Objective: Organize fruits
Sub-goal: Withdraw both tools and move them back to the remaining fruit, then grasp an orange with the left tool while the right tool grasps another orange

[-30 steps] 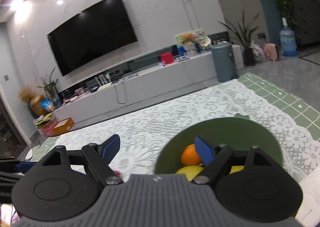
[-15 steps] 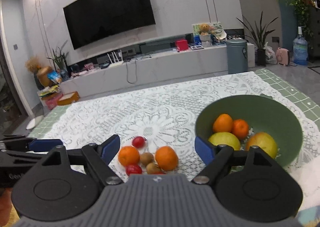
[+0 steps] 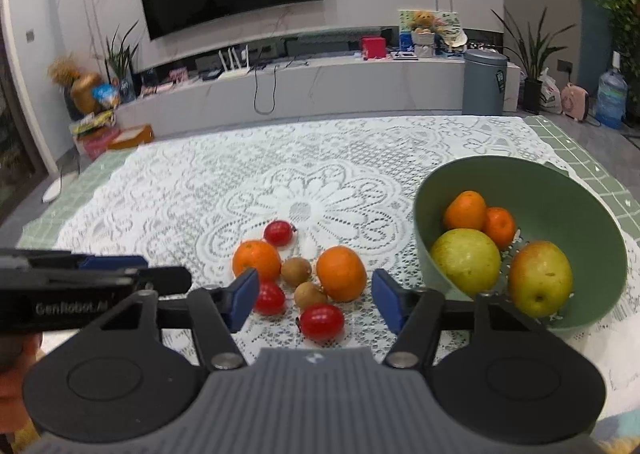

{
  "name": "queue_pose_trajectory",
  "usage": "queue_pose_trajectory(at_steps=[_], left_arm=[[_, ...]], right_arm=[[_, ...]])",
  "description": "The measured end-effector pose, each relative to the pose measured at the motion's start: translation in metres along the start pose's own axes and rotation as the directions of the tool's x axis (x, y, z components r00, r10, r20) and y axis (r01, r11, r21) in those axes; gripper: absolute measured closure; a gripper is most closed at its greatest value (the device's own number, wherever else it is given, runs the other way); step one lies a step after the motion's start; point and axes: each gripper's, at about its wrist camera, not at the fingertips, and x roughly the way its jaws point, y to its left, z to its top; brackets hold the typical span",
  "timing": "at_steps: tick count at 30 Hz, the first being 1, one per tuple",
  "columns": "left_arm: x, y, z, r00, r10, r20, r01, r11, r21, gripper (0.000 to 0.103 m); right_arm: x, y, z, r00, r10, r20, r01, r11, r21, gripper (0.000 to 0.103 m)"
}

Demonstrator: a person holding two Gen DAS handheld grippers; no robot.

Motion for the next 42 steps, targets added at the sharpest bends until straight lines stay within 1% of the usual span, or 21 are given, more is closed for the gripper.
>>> queue_pose_trajectory(at_steps=[3, 6, 10, 14, 19, 23, 25, 27, 30, 35, 42], left_arm=[[0.009, 0.005, 0.003, 1.000, -0.021, -0.014, 0.020, 0.999, -0.048, 0.042], [0.020, 0.001, 0.010, 0.999, -0.015, -0.029, 0.014, 0.999, -0.034, 0.043], [0.035, -0.003, 0.016, 0.999, -0.007, -0.043, 0.007, 1.000, -0.011, 0.043], [0.047, 0.003, 0.015, 0.998, -0.026, -0.059, 0.023, 0.999, -0.042, 0.043], [0.056, 0.011, 0.015, 0.997, -0.054, -0.063, 0.048, 0.994, -0.097, 0.043], [0.064, 0.013, 0.015, 0.995, -0.067, -0.078, 0.057, 0.991, -0.121, 0.043], [0.068, 0.017, 0.014, 0.992, -0.090, -0.089, 0.075, 0.986, -0.152, 0.043], [0.070, 0.019, 0.013, 0.991, -0.098, -0.092, 0.081, 0.981, -0.175, 0.043], [0.074, 0.021, 0.013, 0.991, -0.093, -0.094, 0.074, 0.979, -0.190, 0.043], [0.081, 0.023, 0.013, 0.988, -0.115, -0.101, 0.092, 0.973, -0.210, 0.043], [0.089, 0.024, 0.013, 0.987, -0.123, -0.102, 0.098, 0.970, -0.222, 0.044]], right_arm=[[0.007, 0.008, 0.000, 1.000, -0.029, -0.009, 0.029, 0.998, -0.049, 0.047], [0.018, 0.013, 0.001, 0.998, -0.052, -0.029, 0.050, 0.996, -0.078, 0.051], [0.033, 0.012, 0.006, 0.997, -0.055, -0.056, 0.051, 0.996, -0.070, 0.056], [0.045, 0.010, 0.007, 0.995, -0.059, -0.083, 0.055, 0.997, -0.057, 0.059], [0.051, 0.010, 0.009, 0.994, -0.074, -0.086, 0.069, 0.996, -0.055, 0.059], [0.059, 0.013, 0.010, 0.990, -0.111, -0.091, 0.105, 0.992, -0.072, 0.059], [0.062, 0.015, 0.010, 0.987, -0.131, -0.095, 0.123, 0.989, -0.086, 0.059], [0.065, 0.016, 0.010, 0.986, -0.139, -0.092, 0.131, 0.987, -0.094, 0.059], [0.068, 0.018, 0.011, 0.984, -0.155, -0.084, 0.145, 0.984, -0.105, 0.059], [0.075, 0.018, 0.011, 0.982, -0.162, -0.093, 0.152, 0.983, -0.107, 0.059], [0.081, 0.018, 0.010, 0.981, -0.169, -0.097, 0.159, 0.982, -0.104, 0.061]])
